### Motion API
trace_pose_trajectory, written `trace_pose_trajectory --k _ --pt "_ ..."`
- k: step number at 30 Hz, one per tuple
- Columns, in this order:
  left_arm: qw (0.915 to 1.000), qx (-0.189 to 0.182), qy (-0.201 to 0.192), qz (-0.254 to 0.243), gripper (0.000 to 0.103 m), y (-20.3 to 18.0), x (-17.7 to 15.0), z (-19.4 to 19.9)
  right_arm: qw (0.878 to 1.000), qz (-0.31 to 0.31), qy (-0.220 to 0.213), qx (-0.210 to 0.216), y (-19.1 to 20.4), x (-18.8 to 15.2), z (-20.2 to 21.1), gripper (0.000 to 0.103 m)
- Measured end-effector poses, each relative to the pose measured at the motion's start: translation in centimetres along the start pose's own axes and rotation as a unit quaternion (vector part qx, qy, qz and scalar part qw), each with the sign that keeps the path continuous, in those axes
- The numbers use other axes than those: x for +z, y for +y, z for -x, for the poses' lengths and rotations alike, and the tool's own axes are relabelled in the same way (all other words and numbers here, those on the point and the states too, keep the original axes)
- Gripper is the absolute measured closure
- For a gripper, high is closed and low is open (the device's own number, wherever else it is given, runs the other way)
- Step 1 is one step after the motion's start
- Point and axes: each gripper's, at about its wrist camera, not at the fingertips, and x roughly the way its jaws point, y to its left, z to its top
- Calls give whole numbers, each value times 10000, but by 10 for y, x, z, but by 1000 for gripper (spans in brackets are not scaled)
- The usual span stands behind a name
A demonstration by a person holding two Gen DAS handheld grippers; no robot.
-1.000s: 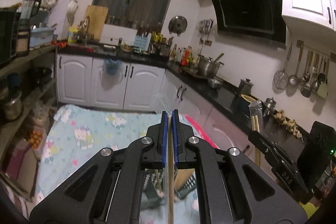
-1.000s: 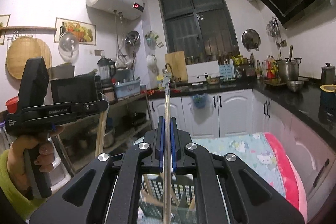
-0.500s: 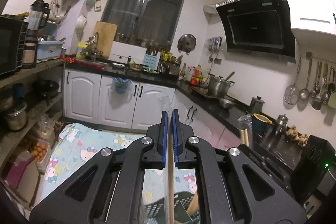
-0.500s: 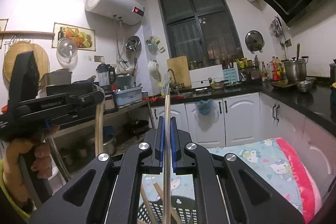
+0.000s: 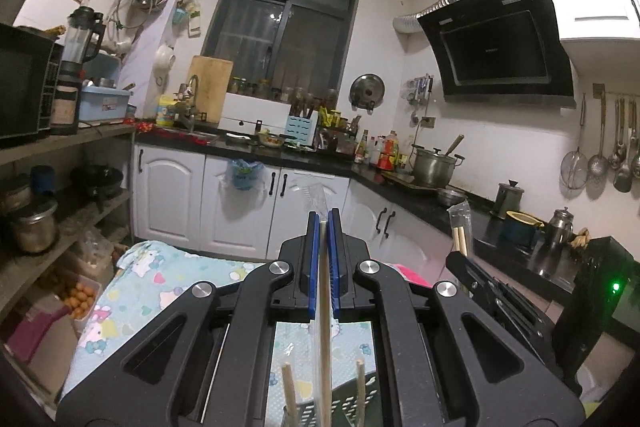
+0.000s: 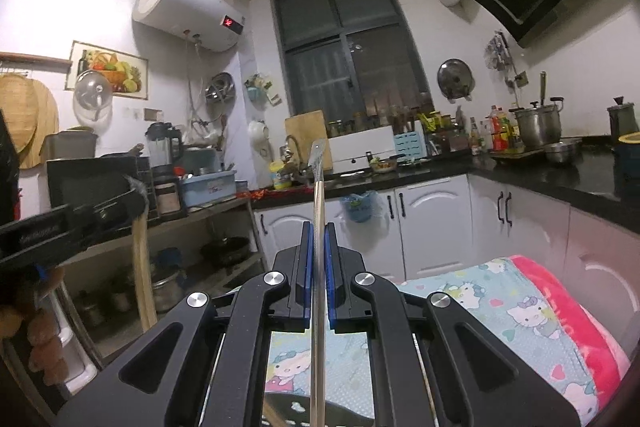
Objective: Organize utensils
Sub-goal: 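Lower both held chopsticks into the green basket and open both tools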
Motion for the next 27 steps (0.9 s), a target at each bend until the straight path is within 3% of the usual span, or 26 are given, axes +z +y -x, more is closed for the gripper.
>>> trace_pose_trajectory --k 13,19,21,23,27 --pt "9996 -88 -257 -110 101 -5 -35 -7 9987 32 -191 -467 3 -24 -10 97" --pt "9995 -193 -190 -131 101 -3 -52 -12 9985 -85 -160 -508 -3 -31 -14 97" --pt "9996 -234 -130 -110 101 0 -56 -13 9987 -50 -140 -488 -4 -35 -12 92" --pt "9995 -305 -49 -33 101 4 -62 -12 9988 -122 -89 -459 -7 -38 -10 79" --pt "9990 -419 131 69 99 9 -70 -6 9992 -226 -12 -325 -11 -39 0 78"
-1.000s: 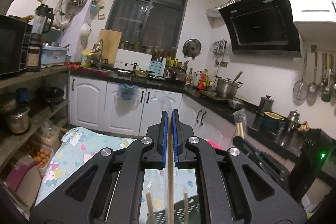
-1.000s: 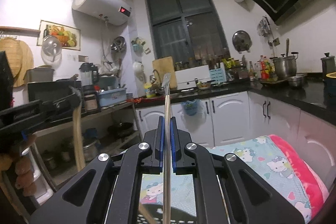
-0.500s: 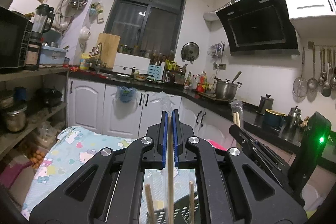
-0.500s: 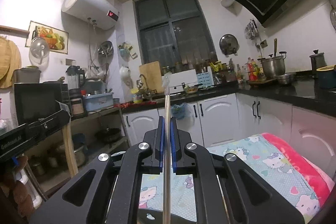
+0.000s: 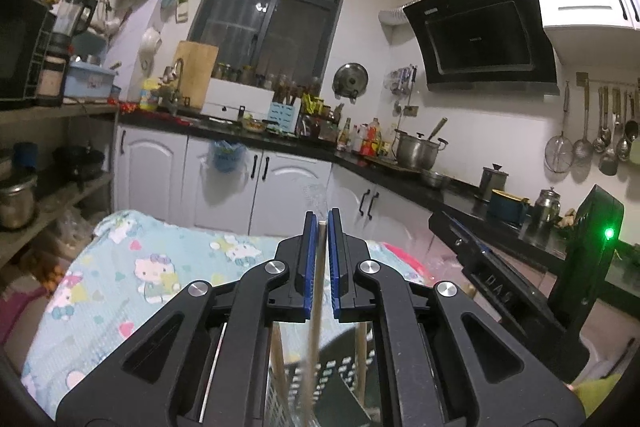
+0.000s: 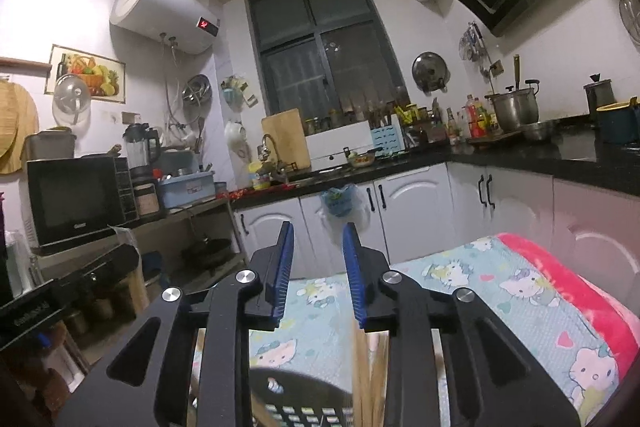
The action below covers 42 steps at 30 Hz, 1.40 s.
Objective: Organize utensils
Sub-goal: 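Withdraw both open tools up and away from the basket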
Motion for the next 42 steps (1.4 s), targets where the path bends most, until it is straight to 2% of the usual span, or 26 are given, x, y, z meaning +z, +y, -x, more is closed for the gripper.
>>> trace_pose_trajectory --k 1,3,6,10,13,15,17,19,26,30,38,42 --pt "10000 -21 36 29 98 1 -1 2 10000 -17 25 28 -1 0 3 77" --pt "9999 -89 75 86 84 2 -2 7 9999 -51 54 101 -3 3 12 73" --pt "9996 -190 116 161 70 3 -2 17 9998 -79 126 133 -8 6 26 68" --pt "9991 -255 233 255 49 2 1 35 9992 -55 369 112 -12 8 41 55" --pt "9984 -168 448 298 36 1 3 45 9984 -80 553 111 -17 8 55 46" --pt "9978 -102 579 314 20 2 3 51 9974 -56 709 100 -19 7 63 44" --pt "9963 -9 781 348 11 3 2 57 9958 1 918 66 -21 6 74 39" --pt "9947 26 954 386 11 5 -1 63 9945 33 1049 38 -23 4 84 35" --pt "9883 559 1381 315 11 5 -22 88 9892 273 1439 53 -18 -3 123 16" --pt "9840 765 1576 314 11 1 -39 102 9832 427 1776 62 -9 -17 145 11" --pt "9747 1062 1961 136 11 -16 -71 124 9694 779 2319 -181 -1 -50 181 6" --pt "9725 1188 2005 21 11 -28 -88 134 9663 900 2390 -334 3 -63 194 6"
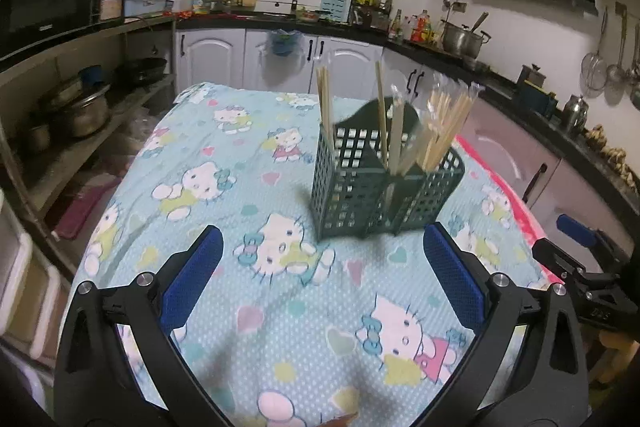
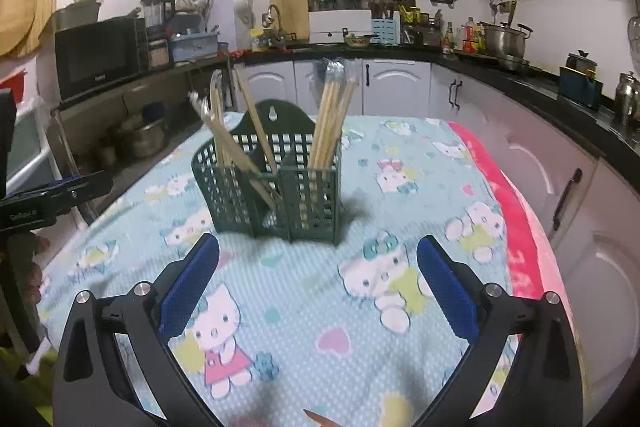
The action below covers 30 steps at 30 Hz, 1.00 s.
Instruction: Organize utensils
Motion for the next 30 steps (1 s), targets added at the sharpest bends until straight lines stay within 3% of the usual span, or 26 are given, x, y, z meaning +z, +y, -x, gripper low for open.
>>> trace_pose_trajectory --k 6,10,19,30 --pt "9997 60 -33 -245 11 -15 -26 8 9988 110 -433 -215 8 -21 19 6" --pt "9989 161 -316 -303 11 -19 -38 19 9963 4 -817 -271 9 -36 33 6" --pt "9957 22 -867 -318 11 -34 -49 40 9889 36 -1473 -216 13 -41 55 6" --pt "9944 -68 -972 -410 11 -42 -54 47 9877 -46 -1535 -284 9 -43 56 6"
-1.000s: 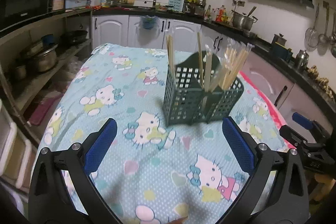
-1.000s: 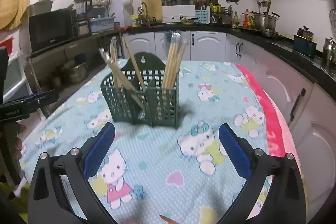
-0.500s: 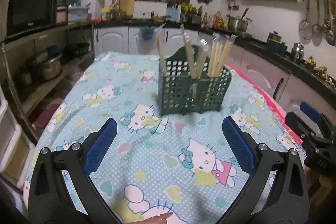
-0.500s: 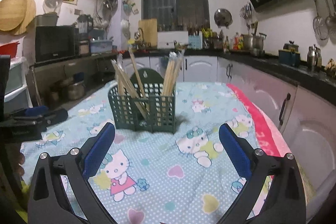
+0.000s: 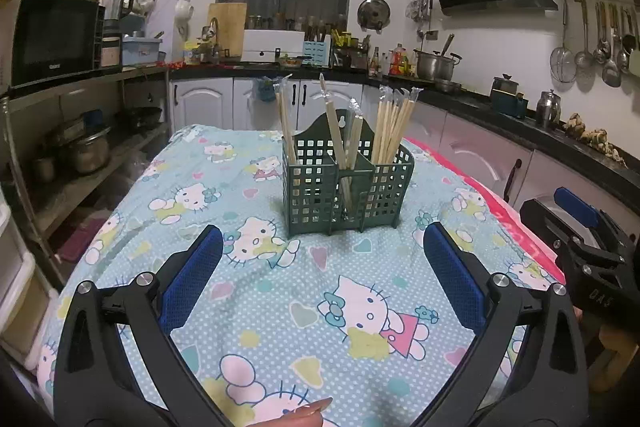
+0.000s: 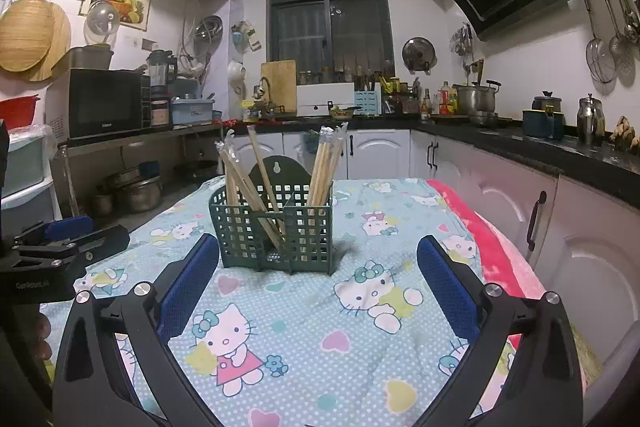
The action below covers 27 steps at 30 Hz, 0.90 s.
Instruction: Organize utensils
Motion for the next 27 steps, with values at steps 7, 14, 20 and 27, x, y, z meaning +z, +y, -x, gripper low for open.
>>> trace_pose_trajectory --k 7,14,20,27 --pt "10000 13 -13 31 11 0 1 2 10000 33 17 39 1 -4 0 6" --pt "10000 12 16 82 11 0 2 2 10000 45 15 29 2 -5 0 6" --pt "9999 25 9 103 11 1 2 3 10000 51 45 66 4 -6 0 6" --pt "9999 22 11 119 11 2 2 3 10000 55 44 63 5 -6 0 6"
